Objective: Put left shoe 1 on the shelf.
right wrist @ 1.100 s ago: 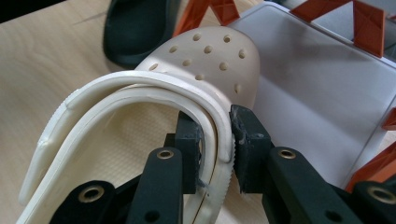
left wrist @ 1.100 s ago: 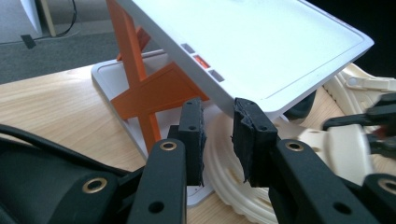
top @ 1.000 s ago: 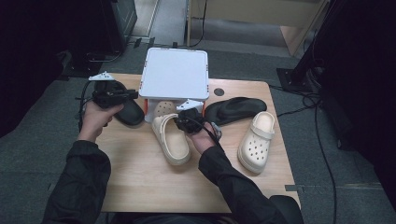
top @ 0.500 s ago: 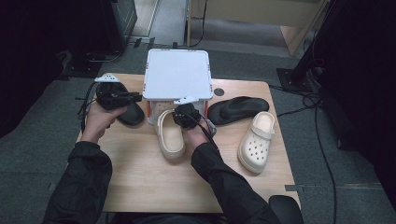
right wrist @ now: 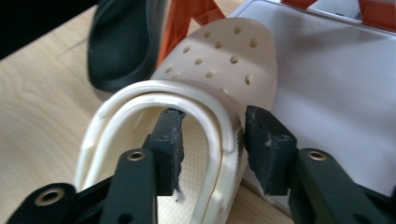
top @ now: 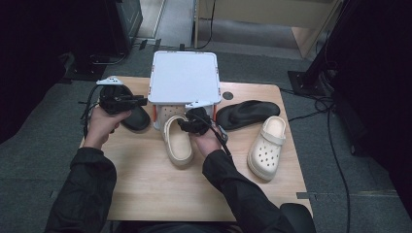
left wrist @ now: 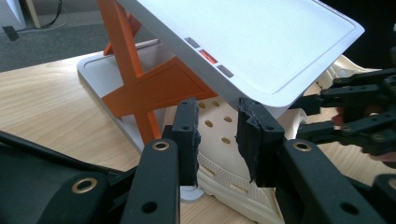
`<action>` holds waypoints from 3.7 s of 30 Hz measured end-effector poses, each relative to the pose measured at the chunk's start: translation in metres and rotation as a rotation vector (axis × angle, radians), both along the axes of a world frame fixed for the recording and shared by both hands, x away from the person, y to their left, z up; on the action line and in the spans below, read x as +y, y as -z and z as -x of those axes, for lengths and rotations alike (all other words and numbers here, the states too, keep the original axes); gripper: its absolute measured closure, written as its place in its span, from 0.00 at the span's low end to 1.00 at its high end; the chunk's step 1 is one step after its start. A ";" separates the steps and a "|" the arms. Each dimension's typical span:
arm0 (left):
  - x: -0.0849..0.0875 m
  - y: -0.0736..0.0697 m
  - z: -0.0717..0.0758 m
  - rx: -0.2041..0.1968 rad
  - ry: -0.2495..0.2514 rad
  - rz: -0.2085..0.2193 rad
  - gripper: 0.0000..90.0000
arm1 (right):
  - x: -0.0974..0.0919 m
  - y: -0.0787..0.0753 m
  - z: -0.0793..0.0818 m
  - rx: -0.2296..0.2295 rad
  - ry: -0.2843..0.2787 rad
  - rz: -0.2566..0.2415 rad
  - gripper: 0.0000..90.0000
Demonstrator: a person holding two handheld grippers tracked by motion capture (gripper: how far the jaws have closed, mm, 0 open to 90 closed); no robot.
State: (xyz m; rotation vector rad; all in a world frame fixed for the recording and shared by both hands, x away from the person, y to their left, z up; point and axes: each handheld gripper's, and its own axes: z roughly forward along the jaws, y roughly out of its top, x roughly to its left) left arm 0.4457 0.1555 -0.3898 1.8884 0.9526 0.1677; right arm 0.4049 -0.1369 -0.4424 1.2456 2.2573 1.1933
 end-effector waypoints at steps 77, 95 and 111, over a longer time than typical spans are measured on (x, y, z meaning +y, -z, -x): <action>0.000 0.004 0.000 0.004 -0.015 0.003 0.73 | 0.002 0.035 0.069 0.025 -0.411 0.022 0.94; -0.002 0.005 -0.001 0.011 -0.001 -0.002 0.71 | 0.016 0.027 0.040 0.006 -0.416 -0.004 0.92; -0.009 -0.017 0.008 -0.069 0.011 0.067 0.79 | -0.015 0.030 0.052 0.007 -0.390 -0.016 1.00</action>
